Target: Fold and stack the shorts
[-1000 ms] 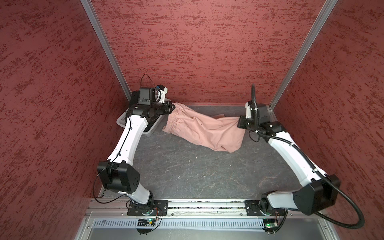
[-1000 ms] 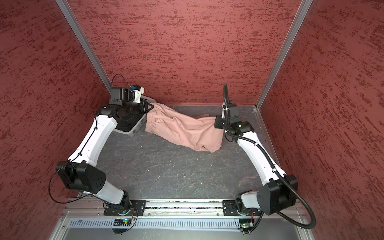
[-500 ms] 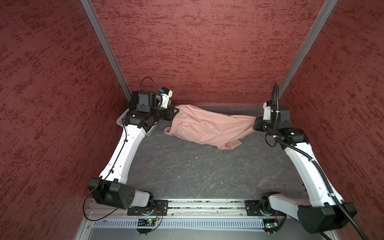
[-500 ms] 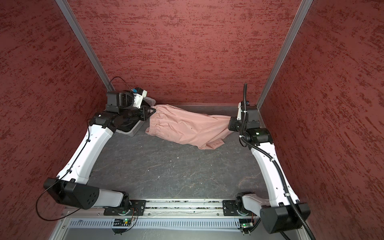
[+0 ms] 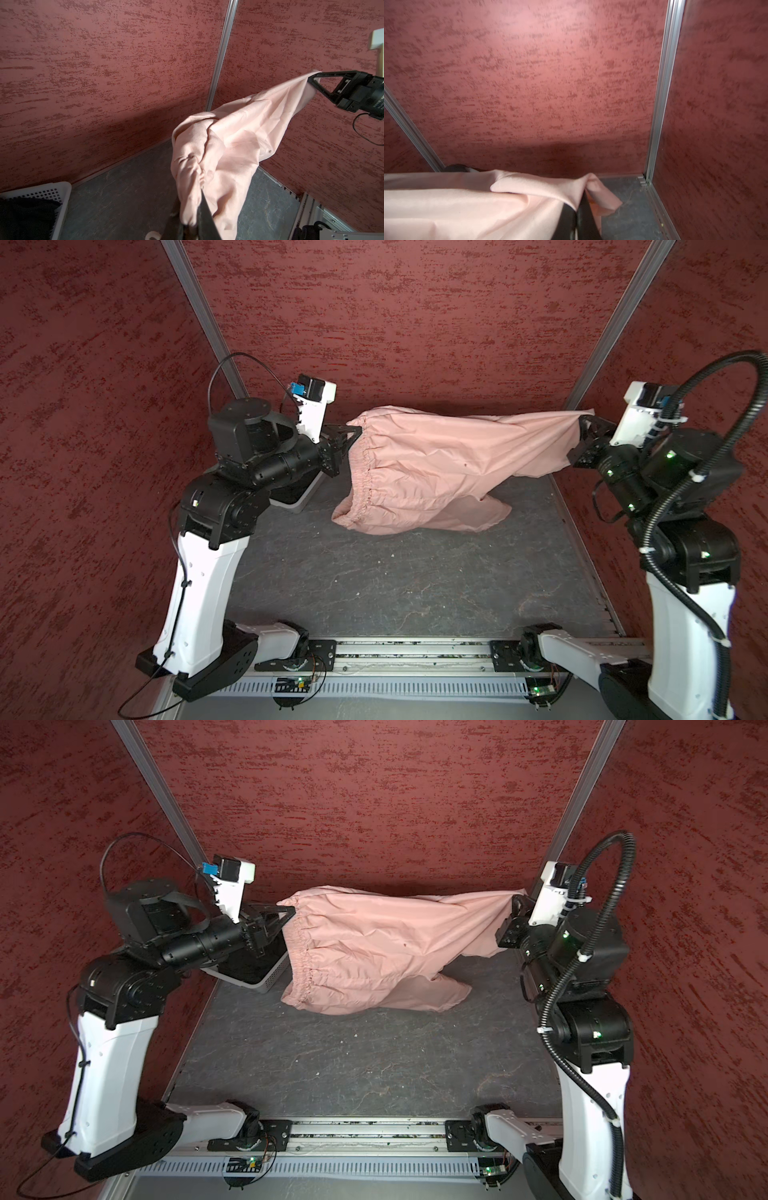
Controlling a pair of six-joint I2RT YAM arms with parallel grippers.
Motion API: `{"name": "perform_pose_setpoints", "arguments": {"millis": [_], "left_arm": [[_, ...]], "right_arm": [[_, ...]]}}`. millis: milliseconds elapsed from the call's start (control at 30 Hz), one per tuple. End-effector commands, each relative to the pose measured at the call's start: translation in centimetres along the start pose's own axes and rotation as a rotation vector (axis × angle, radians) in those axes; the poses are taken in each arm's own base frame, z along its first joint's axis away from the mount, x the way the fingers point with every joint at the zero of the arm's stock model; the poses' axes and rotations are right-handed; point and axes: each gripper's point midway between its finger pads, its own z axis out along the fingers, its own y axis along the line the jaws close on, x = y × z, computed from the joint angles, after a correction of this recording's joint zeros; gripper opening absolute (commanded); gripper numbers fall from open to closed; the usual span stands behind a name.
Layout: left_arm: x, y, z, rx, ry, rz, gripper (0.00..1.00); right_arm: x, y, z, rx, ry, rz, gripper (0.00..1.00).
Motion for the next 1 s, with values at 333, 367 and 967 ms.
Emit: {"name": "perform_pose_setpoints", "arguments": {"millis": [333, 367, 967], "left_arm": [[6.5, 9.8, 2.2, -0.336, 0.227, -0.222, 0.06], [7.8, 11.0, 3.1, -0.337, 0.247, -0.257, 0.06], [28.9, 28.6, 14.9, -0.542, 0.560, -0.435, 0.00]], "right_arm": [[4.1, -0.1, 7.9, 0.024, 0.232, -0.114, 0.00], [5.8, 0.1, 9.1, 0.000, 0.269, -0.106, 0.00], [37.1, 0.7, 32.5, -0.307, 0.614, 0.094, 0.00]]}}
